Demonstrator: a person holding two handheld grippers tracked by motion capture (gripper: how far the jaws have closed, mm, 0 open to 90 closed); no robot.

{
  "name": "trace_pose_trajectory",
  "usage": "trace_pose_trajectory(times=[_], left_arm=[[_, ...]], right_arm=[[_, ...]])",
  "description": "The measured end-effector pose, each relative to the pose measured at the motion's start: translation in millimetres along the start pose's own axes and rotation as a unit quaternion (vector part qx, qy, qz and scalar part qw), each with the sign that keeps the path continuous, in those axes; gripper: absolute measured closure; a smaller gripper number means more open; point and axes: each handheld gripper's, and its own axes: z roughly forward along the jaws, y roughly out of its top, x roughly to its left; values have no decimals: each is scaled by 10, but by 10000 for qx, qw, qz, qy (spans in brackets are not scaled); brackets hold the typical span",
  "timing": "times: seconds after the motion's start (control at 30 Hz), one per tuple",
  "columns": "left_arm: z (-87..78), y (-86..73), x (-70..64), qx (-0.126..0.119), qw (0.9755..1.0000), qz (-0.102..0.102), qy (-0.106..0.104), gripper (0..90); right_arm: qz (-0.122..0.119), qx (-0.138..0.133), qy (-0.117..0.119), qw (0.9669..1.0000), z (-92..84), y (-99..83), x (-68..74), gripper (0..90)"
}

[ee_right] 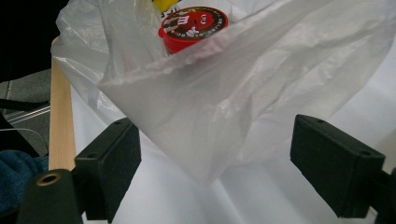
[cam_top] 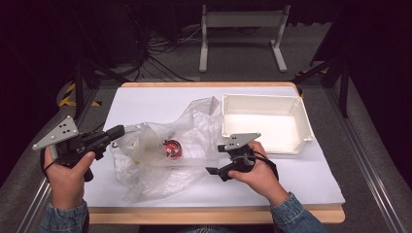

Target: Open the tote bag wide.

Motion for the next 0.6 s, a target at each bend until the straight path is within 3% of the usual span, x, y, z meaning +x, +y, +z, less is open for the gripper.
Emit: trace_pose_trajectory(times=[0.17, 0.33, 0.47, 0.6], left_arm=[[114, -44, -28, 241, 9996, 74, -130, 899], [218, -111, -50, 649, 9972, 112, -354, 899], [258, -172, -64, 905, 9942, 212, -539, 899], [304, -244, -81, 1216, 9894, 285, -736, 898]], right_arm=[[-80, -28, -135, 9999, -111, 27, -31, 165], [-118, -159, -286, 9994, -302, 68, -61, 173], [-148, -272, -390, 9988, -423, 78, -85, 172], [-147, -330, -443, 9984, -496, 85, -99, 172]])
